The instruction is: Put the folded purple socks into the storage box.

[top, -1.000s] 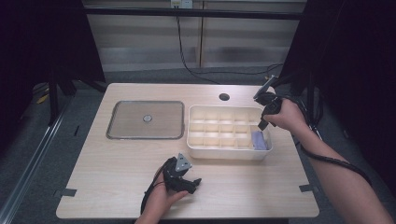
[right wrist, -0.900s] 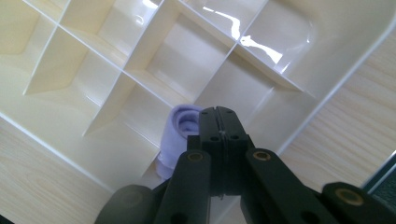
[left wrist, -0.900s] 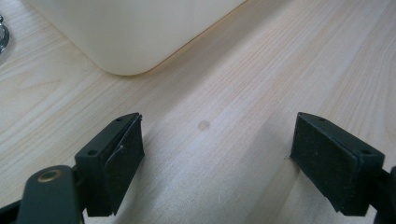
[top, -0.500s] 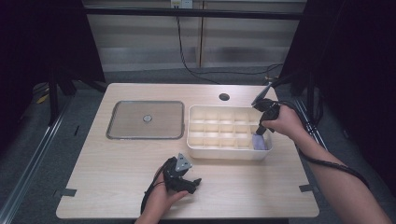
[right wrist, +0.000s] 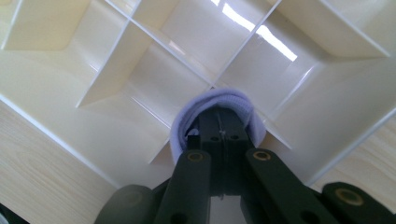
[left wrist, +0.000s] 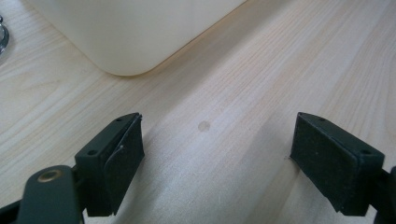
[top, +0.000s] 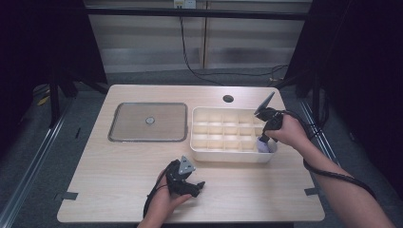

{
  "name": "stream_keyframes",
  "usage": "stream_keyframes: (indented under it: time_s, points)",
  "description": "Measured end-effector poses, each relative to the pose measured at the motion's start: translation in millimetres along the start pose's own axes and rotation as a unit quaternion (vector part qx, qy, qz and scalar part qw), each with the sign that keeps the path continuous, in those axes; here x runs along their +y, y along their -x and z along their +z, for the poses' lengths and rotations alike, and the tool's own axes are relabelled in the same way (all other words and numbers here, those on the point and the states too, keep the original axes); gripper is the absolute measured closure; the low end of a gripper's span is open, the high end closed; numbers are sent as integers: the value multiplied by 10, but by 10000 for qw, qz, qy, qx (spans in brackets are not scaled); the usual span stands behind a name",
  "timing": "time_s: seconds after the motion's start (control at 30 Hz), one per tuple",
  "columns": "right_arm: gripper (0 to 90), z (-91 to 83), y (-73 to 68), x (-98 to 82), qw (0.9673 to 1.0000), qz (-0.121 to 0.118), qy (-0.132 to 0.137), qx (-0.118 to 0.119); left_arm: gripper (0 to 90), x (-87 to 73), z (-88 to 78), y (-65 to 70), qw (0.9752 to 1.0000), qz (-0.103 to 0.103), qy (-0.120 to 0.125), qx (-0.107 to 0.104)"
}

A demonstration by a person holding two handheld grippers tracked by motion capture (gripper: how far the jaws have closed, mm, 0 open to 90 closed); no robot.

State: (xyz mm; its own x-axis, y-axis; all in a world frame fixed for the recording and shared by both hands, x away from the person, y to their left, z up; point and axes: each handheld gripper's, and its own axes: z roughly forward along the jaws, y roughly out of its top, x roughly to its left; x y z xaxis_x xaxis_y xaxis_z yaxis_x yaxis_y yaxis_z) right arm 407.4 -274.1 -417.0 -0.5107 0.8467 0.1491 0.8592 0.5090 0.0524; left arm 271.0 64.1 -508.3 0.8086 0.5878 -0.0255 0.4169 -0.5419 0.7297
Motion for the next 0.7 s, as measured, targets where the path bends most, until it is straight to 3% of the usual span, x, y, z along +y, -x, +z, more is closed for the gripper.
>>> stream_keyframes:
  time_s: [0.23, 0.7]
  points:
    - [900, 75, 30, -64, 10000, 41, 28, 63, 165, -1, 2, 4, 10000, -25, 7, -1]
    - [900, 226, 2, -77, 10000, 26, -9, -57, 165, 3, 0, -1, 10000, 11, -28, 3]
